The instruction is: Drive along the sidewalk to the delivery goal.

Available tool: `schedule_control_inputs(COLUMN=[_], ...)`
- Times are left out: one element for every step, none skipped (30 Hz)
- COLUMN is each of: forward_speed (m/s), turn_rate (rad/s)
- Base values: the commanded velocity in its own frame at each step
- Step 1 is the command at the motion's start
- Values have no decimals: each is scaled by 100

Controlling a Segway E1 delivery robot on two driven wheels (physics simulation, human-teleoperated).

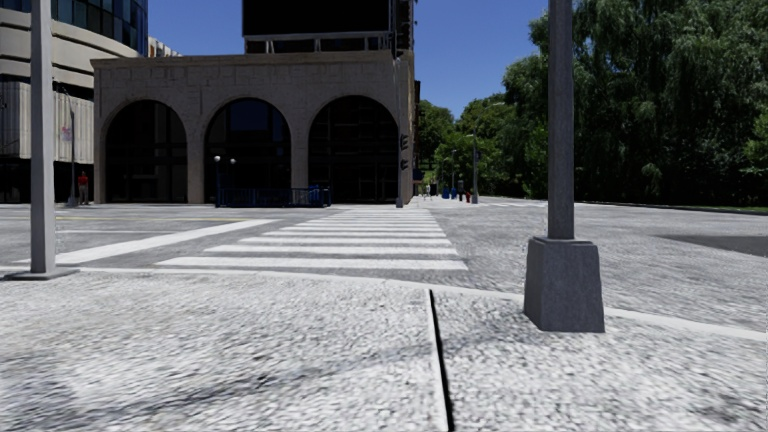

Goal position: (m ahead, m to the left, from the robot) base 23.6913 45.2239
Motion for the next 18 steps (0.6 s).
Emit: schedule_control_inputs(forward_speed=[200,200,200,200,200,200,200,200,200,200,200,200,200,200,200,200,200,200], turn_rate=[0,0,0,0,0,0,0,0,0,0,0,0,0,0,0,0,0,0])
